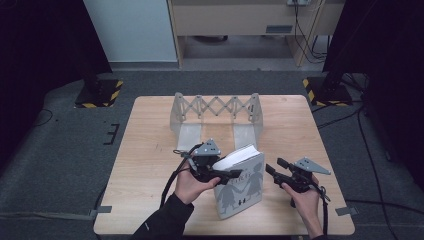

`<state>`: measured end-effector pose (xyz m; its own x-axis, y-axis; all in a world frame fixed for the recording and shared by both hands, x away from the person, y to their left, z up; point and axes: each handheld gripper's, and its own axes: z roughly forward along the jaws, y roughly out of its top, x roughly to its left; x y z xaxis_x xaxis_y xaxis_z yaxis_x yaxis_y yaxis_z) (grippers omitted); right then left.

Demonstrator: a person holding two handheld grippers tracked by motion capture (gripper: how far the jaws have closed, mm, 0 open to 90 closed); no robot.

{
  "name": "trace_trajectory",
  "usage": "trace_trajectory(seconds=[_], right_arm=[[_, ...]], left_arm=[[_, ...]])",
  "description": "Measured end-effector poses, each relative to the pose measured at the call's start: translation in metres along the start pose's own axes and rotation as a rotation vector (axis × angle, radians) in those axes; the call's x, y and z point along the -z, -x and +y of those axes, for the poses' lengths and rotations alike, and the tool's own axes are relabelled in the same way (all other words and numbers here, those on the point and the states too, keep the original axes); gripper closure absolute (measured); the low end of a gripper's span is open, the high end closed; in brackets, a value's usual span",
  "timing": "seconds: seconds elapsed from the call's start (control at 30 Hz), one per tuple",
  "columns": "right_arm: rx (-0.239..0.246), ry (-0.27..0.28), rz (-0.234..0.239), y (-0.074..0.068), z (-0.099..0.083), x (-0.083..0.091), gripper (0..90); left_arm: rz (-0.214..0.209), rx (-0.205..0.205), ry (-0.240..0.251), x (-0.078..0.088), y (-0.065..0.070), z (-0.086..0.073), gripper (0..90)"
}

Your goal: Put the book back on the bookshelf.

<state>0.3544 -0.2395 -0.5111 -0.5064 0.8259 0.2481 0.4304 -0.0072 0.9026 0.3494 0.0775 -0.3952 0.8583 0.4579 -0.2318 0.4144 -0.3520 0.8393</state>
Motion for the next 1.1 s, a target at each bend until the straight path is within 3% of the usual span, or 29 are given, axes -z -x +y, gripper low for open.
trace_trajectory(seconds=[0.27,0.33,0.43,0.93,1.1], right_arm=[[0.050,-0.157,-0.145,0.012,-0.009,-0.004,33.0],[0.043,-0.186,-0.161,0.016,-0.012,-0.003,32.6],[0.032,-0.219,-0.180,0.020,-0.015,-0.003,31.4],[0.047,-0.275,-0.226,0.027,-0.018,-0.003,29.4],[0.060,-0.289,-0.229,0.027,-0.019,-0.004,28.7]], left_arm=[[0.009,0.014,0.022,-0.001,0.001,0.001,47.9],[0.011,0.012,0.017,-0.002,0.002,0.002,47.9],[0.012,0.005,0.008,-0.003,0.003,0.005,48.0],[0.045,0.028,0.009,-0.001,0.006,0.011,49.2],[0.077,-0.001,-0.005,0.002,0.008,0.014,49.0]])
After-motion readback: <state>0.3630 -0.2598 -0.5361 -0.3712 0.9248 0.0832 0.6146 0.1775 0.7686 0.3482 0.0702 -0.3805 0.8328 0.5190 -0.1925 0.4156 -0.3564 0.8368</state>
